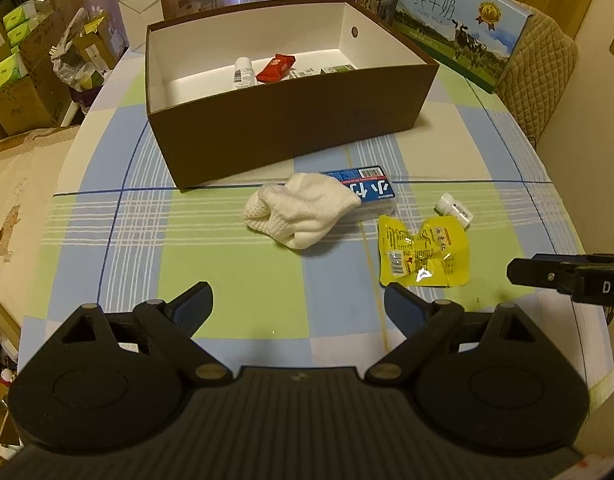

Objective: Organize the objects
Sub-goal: 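Withdraw both grippers from the brown box back toward the table items, then grasp the white pill bottle with the right gripper while the left gripper grasps the white glove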

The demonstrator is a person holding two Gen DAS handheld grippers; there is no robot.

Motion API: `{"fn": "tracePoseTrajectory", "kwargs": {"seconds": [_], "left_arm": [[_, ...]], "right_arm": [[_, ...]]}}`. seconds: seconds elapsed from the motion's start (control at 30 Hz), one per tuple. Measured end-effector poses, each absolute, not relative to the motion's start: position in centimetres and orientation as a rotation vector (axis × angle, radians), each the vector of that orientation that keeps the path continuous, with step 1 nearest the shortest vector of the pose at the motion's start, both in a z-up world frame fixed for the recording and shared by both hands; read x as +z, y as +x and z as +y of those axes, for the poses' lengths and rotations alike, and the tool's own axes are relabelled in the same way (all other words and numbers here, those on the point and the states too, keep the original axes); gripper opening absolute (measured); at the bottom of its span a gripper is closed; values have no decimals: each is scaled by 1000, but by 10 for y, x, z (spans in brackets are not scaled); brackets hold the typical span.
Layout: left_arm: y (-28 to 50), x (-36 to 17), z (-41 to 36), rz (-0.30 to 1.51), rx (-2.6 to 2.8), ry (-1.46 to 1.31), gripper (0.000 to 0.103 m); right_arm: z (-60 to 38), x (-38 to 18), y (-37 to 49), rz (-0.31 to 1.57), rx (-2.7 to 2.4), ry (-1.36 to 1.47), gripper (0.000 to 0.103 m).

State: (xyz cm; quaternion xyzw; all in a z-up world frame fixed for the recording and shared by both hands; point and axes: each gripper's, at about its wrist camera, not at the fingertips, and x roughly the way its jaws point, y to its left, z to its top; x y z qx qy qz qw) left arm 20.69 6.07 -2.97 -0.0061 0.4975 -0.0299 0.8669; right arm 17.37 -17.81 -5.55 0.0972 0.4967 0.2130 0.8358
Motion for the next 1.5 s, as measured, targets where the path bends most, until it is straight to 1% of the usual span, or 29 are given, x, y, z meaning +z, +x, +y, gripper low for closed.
{"fn": "tracePoseTrajectory", "kwargs": {"seconds": [0.4,1.1,1.5], "left_arm": [[212,-40,55,1068,-55,-4,91],[231,-57,65,1101,-46,-1,91],[245,-64,79,1094,-17,-1,91]], "right_arm": [[-178,-72,176,1094,440,178,47],[-190,-105,202,1085,427,244,47],[-183,-108,241,968,420,19,47]]}}
